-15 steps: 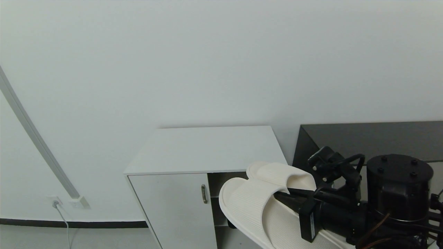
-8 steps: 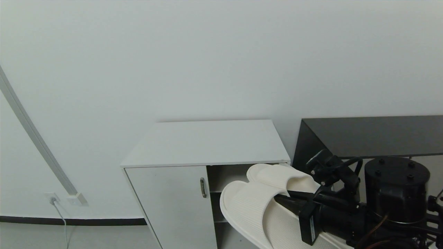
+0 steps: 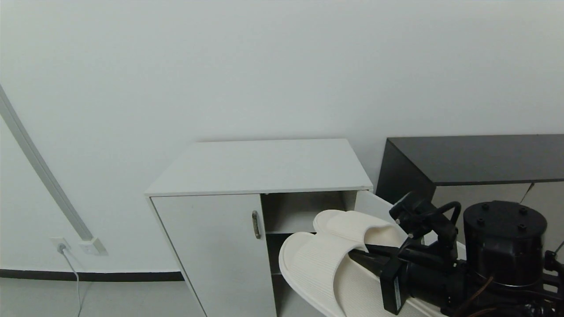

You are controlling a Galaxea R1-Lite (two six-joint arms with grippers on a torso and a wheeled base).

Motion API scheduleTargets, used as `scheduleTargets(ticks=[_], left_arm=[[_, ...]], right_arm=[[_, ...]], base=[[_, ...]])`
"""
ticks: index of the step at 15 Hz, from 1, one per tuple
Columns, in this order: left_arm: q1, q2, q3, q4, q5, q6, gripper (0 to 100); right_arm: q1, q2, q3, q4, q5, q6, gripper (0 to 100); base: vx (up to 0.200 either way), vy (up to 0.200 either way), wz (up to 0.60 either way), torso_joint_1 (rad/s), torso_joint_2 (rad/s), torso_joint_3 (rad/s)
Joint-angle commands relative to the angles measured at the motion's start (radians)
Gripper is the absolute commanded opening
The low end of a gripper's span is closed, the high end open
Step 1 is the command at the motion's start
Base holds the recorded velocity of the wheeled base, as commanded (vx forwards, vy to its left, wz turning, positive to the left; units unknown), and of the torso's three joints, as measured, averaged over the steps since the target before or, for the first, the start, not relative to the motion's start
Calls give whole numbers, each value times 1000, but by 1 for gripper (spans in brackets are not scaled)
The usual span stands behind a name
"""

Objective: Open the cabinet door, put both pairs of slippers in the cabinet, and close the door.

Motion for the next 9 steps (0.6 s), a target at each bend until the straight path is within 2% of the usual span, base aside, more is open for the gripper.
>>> scheduleTargets(ticks=[1,9], left_arm=[[0,0,0,-1,0,0,0],[0,0,0,-1,0,1,0]], right_arm=[[4,1,1,0,-1,0,0],[15,1,16,-5,-1,-31,0]], base=[[0,0,0,-217,549,315],[0,0,0,-206,529,324]])
